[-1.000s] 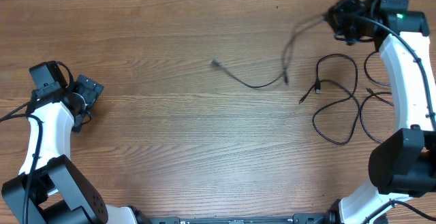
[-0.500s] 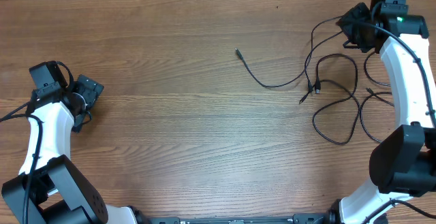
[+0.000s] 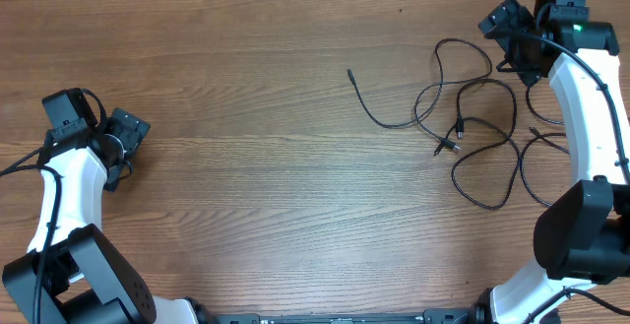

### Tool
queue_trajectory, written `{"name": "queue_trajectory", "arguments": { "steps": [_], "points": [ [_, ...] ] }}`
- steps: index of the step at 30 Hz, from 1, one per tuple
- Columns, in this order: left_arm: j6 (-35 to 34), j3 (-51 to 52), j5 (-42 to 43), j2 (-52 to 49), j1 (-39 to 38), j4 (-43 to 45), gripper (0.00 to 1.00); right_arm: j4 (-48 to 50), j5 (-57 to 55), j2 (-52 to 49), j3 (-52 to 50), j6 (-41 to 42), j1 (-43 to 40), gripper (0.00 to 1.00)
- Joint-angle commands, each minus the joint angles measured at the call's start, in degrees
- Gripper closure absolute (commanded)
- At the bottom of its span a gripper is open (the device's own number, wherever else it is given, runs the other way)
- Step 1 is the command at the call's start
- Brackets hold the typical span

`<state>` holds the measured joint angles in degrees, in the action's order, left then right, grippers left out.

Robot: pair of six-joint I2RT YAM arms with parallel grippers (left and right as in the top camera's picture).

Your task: Untangle cables

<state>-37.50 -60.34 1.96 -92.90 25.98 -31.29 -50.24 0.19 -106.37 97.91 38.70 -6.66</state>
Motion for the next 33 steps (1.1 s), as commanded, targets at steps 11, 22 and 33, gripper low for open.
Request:
{"name": "queue_trajectory", "arguments": {
  "steps": [11, 22, 33],
  "points": [
    [-0.42, -0.81, 0.74, 0.02, 0.24, -0.28, 0.01, -1.09, -0.72, -0.17, -0.15, -0.22, 0.15, 0.00],
    [2.03, -0.81, 16.06, 0.02, 0.17, -3.87, 0.00, -1.09, -0.72, -0.17, -0.15, -0.22, 0.15, 0.00],
    [24.72, -0.81, 25.94, 0.00, -8.15, -14.71, 0.01, -1.09, -0.72, -0.17, -0.15, -0.22, 0.15, 0.00]
  ]
}}
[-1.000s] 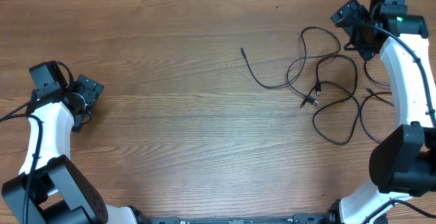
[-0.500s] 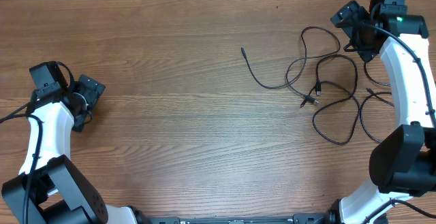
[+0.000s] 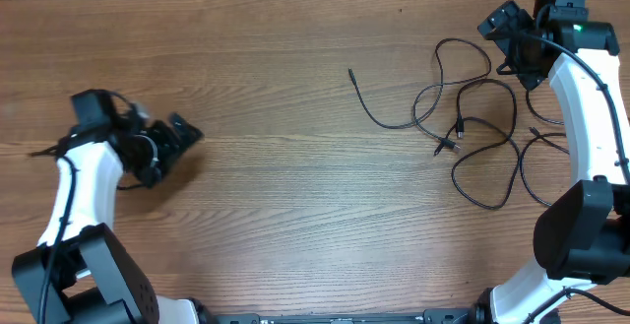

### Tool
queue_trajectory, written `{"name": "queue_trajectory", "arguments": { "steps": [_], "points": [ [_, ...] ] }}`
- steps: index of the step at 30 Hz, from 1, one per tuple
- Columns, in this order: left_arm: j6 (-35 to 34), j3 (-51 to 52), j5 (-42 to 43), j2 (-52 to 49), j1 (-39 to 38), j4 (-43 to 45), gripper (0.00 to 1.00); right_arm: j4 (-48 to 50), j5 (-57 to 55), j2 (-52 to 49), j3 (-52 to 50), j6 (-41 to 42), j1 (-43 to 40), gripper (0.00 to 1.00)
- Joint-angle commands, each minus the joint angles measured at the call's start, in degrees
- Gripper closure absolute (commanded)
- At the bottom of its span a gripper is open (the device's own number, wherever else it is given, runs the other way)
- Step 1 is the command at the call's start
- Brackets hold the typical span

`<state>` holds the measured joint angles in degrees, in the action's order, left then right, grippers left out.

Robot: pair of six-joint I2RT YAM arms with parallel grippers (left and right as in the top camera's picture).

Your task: Untangle cables

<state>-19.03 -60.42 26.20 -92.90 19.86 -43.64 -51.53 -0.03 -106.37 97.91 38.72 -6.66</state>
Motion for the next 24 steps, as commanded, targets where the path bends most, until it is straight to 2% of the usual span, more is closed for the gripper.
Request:
{"name": "queue_trajectory", "arguments": {
  "steps": [1, 10, 18, 24],
  "points": [
    [6.82, -0.72, 1.68, 0.00, -2.84, -3.82, 0.01, 0.20, -0.50, -0.17, -0.15, -0.24, 0.15, 0.00],
    [8.33, -0.72, 1.92, 0.02, -8.66, -16.15, 0.01, 0.20, -0.50, -0.17, -0.15, -0.24, 0.15, 0.00],
    [8.79, -0.72, 2.47, 2.40, -9.20, -22.49, 0.01, 0.20, -0.50, -0.17, -0.15, -0.22, 0.15, 0.00],
    [9.27, -0.70, 3.28, 7.58, -14.12, -25.33, 0.01, 0.20, -0.50, -0.17, -0.15, -0.24, 0.15, 0.00]
  ]
}}
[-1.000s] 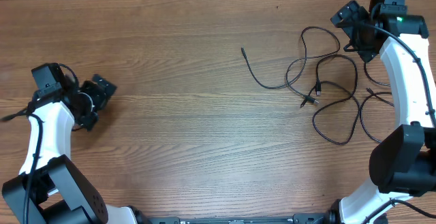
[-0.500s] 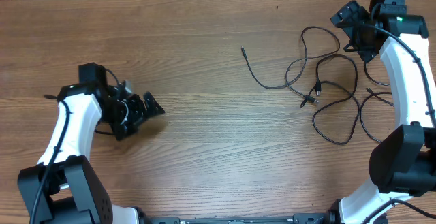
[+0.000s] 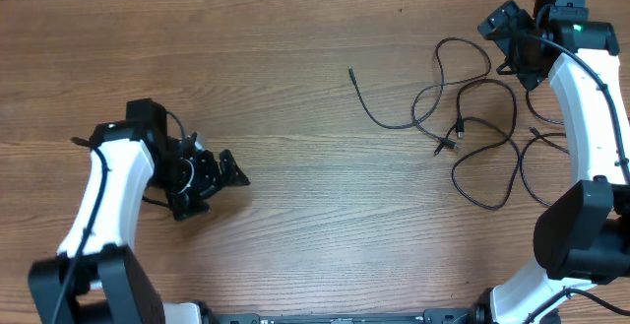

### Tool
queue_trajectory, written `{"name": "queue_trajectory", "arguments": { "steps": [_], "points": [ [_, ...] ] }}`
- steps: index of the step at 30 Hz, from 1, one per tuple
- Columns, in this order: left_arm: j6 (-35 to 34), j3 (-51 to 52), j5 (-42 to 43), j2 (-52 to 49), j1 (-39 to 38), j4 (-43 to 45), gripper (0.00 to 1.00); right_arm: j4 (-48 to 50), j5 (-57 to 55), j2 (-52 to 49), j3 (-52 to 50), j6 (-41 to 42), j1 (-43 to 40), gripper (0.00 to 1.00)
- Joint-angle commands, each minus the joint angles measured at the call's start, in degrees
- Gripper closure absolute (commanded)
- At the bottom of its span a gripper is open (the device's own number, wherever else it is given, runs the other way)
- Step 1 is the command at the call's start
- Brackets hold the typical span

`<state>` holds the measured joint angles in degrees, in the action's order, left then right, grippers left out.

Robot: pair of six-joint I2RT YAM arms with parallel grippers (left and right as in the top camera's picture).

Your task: Untangle cables

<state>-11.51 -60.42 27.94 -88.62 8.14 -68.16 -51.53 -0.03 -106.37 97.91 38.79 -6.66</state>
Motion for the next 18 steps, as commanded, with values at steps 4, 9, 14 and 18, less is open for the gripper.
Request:
{"name": "queue_trajectory", "arguments": {
  "steps": [4, 9, 14, 18],
  "points": [
    [-0.22, -0.70, 2.71, 5.31, -8.22, -1.77, 0.01, 0.20, -0.50, -0.17, -0.15, -0.31, 0.15, 0.00],
    [-3.54, -0.70, 2.93, 6.32, -16.17, -2.14, 0.01, 0.20, -0.50, -0.17, -0.15, -0.31, 0.15, 0.00],
    [-11.91, -0.70, -4.26, 10.80, -21.75, -1.86, 0.01, 0.20, -0.50, -0.17, -0.15, -0.31, 0.15, 0.00],
    [-15.65, -0.70, -8.04, 18.25, -23.82, -2.16, 0.01, 0.20, -0.50, -0.17, -0.15, -0.31, 0.15, 0.00]
  ]
}}
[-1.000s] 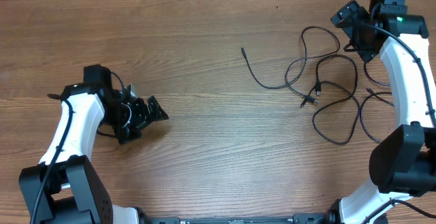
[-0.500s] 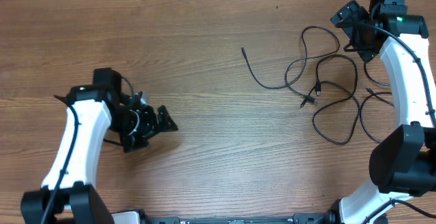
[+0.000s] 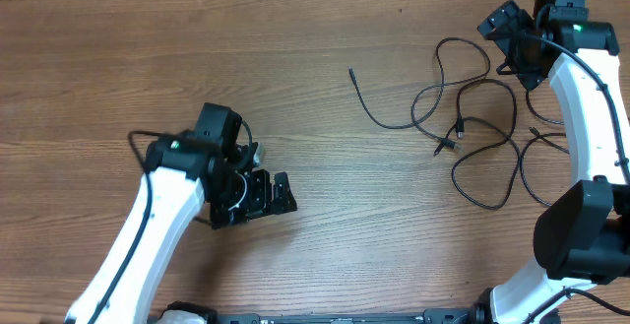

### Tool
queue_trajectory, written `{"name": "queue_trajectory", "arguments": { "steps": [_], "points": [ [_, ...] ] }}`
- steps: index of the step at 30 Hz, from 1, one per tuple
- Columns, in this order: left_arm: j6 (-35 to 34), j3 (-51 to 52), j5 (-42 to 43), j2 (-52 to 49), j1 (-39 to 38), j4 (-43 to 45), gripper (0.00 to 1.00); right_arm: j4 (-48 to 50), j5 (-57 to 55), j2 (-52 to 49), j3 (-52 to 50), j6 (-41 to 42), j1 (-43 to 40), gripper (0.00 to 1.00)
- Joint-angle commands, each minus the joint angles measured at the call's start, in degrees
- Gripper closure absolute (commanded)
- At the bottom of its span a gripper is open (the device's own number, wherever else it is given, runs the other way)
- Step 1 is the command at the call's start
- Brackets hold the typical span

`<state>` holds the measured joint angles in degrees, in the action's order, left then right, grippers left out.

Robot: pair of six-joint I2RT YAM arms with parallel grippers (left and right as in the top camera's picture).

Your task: Untangle cables

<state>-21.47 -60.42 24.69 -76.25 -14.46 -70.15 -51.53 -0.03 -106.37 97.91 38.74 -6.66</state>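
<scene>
Thin black cables (image 3: 472,117) lie looped over one another on the right half of the wooden table. One free end (image 3: 351,71) stretches left toward the middle, and two small plugs (image 3: 448,145) rest inside the tangle. My left gripper (image 3: 286,193) hovers low over bare wood left of centre, open and empty, pointing right toward the cables. My right gripper (image 3: 497,27) sits at the far right corner, just above the tangle's top loop. Its fingers are hidden from overhead.
The wooden table (image 3: 295,88) runs to a far edge along the top of the view. The right arm (image 3: 591,117) arches over the right side of the tangle, and a cable strand passes beneath it near the right edge.
My left gripper has moved right and slightly toward the near edge, from about a third of the way across the table to left of centre. The cables and the right arm are unchanged.
At first my left gripper rested at the far left edge of the table. It then stood further right at each later moment and is now left of centre. The right arm stayed at the far right corner, and the cables never shifted.
</scene>
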Motion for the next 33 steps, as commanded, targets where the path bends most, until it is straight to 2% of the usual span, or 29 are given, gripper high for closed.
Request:
{"name": "queue_trajectory", "arguments": {
  "steps": [1, 10, 15, 33],
  "points": [
    [-7.69, -0.70, -6.67, 8.59, -1.66, -0.15, 0.01, 0.20, -0.50, -0.17, -0.15, -0.26, 0.15, 0.00],
    [-7.34, -0.70, -14.82, 35.52, -3.30, -0.92, 0.01, 0.20, -0.50, -0.17, -0.15, -0.26, 0.15, 0.00],
    [-7.45, -0.70, -16.33, 44.19, -3.30, -1.86, 0.01, 0.20, -0.50, -0.17, -0.15, -0.26, 0.15, 0.00],
    [-6.69, -0.70, -16.37, 45.92, -3.30, -2.12, 0.01, 0.20, -0.50, -0.17, -0.15, -0.24, 0.15, 0.00]
  ]
}}
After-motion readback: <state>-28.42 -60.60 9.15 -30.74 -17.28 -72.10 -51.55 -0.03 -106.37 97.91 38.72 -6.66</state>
